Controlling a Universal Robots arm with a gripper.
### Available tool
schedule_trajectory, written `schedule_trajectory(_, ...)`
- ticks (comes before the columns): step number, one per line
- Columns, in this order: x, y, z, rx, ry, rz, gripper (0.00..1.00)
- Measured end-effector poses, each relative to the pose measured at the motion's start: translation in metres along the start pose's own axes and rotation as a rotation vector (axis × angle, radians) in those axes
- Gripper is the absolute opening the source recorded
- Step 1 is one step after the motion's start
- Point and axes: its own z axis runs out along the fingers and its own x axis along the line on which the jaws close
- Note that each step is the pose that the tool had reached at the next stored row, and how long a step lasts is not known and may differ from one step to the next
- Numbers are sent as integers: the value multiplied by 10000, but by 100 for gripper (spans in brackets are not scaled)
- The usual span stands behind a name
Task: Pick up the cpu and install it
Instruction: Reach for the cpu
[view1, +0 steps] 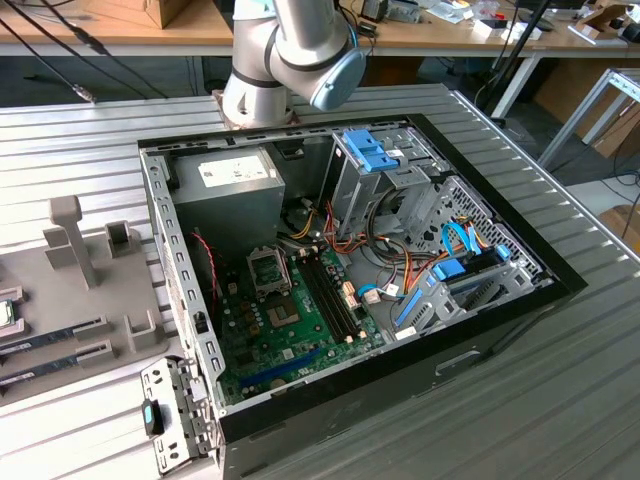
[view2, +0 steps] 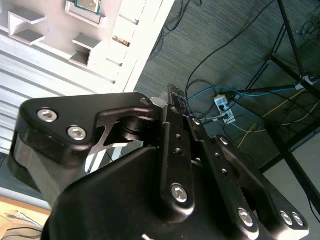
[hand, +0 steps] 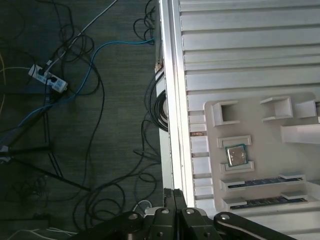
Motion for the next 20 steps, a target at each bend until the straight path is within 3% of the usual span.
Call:
schedule_trajectory(9, 81, -6, -2, 0, -1, 0, 11)
schedule_trajectory(20, 237, -18, -6, -1, -2, 0, 11)
